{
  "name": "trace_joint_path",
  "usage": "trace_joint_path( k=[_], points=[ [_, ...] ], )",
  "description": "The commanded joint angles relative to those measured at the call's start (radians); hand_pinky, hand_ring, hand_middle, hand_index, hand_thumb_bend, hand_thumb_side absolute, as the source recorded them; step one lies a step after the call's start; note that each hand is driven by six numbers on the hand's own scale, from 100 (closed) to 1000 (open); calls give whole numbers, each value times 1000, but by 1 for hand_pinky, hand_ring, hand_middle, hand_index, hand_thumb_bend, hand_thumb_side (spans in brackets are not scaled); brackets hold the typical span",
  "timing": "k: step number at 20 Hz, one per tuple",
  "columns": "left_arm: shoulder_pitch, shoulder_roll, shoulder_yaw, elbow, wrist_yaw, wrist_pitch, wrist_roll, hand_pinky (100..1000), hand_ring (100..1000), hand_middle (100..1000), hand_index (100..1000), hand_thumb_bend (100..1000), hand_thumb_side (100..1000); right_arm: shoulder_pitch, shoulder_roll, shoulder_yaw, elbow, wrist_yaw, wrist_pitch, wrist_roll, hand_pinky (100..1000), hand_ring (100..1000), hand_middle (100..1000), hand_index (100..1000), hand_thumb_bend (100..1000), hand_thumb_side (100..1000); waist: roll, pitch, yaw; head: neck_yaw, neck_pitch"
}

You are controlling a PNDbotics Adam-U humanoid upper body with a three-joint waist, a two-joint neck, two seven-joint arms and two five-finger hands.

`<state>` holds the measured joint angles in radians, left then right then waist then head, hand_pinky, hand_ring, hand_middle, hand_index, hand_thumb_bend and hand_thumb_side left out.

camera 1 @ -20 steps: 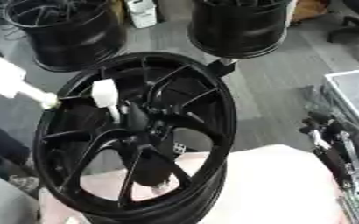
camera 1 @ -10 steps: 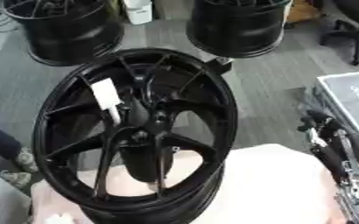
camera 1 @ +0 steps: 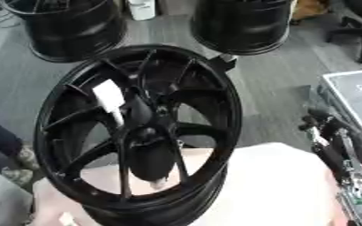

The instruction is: Pull the pin out of the wheel hub.

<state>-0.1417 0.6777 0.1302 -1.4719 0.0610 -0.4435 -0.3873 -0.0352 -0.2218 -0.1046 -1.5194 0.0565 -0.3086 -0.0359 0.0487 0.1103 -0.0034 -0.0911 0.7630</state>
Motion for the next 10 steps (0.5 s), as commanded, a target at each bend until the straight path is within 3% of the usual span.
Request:
trace_joint_path(
  k=[1,6,10],
  points=[
    [52,-109,83,-222,158,111,-12,691,582,633,789,417,715,-9,-4,-7,-11,1,-2,-3,770,644,664,800,100,514,-3,-6,7,-8,2],
    [129,-397,163,-378,208,358,9,681,561,608,771,408,750,-12,2,-8,-11,-1,-3,-2,770,643,664,800,100,517,-9,-2,21,-10,3],
    [126,-477,174,-401,177,462,30,675,551,597,765,400,754,-9,4,-9,-13,-2,-6,-2,770,643,665,800,100,516,-14,-4,33,-8,5]
  ],
)
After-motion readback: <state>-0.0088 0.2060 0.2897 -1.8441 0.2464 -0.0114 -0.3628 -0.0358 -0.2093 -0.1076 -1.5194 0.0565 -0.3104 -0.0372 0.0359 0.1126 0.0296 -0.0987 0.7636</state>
